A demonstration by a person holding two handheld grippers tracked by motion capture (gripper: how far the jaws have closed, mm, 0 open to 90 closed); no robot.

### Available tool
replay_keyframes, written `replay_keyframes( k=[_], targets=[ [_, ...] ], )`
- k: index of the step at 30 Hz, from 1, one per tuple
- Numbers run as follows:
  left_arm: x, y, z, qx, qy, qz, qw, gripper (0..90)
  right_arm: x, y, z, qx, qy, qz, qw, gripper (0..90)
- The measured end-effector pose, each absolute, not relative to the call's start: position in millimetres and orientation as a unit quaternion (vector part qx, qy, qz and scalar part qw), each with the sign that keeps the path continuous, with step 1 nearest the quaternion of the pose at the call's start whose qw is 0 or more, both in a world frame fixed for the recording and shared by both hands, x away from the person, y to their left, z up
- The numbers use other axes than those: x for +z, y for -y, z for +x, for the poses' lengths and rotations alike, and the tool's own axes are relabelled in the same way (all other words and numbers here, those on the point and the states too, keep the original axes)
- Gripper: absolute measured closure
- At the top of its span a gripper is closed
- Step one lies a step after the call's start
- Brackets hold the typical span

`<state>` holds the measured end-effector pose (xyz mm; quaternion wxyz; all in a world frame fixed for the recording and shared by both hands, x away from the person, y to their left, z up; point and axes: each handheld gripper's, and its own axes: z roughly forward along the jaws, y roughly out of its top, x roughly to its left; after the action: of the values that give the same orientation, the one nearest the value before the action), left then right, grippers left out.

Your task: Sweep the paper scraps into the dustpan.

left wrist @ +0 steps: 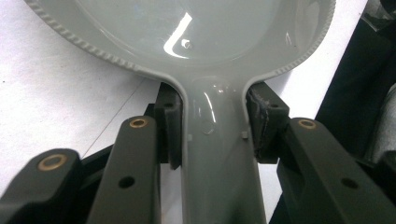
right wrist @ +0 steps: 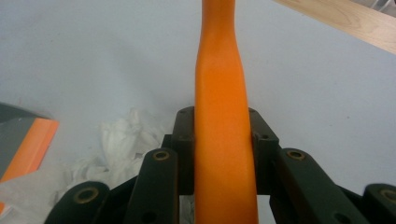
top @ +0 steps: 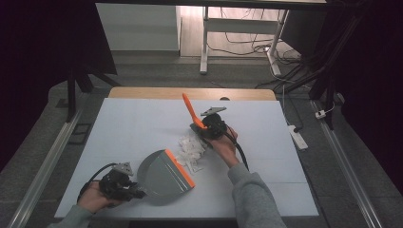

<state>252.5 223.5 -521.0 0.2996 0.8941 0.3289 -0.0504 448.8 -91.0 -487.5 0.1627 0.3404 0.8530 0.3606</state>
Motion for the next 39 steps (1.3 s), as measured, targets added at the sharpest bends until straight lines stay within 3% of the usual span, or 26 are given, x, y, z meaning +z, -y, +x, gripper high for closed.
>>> replay_keyframes(
  k=[24, 39],
  targets=[
    [-521.7, -222.1, 252.3, -0.051, -0.333, 0.892, 0.301, 60.9, -490.0, 53.9, 391.6, 0.368, -0.883, 0.255, 0.142, 70.2],
    [-522.4, -222.3, 252.6, -0.051, -0.332, 0.893, 0.301, 60.9, -488.3, 54.0, 373.8, 0.392, -0.877, 0.250, 0.118, 70.2]
  ],
)
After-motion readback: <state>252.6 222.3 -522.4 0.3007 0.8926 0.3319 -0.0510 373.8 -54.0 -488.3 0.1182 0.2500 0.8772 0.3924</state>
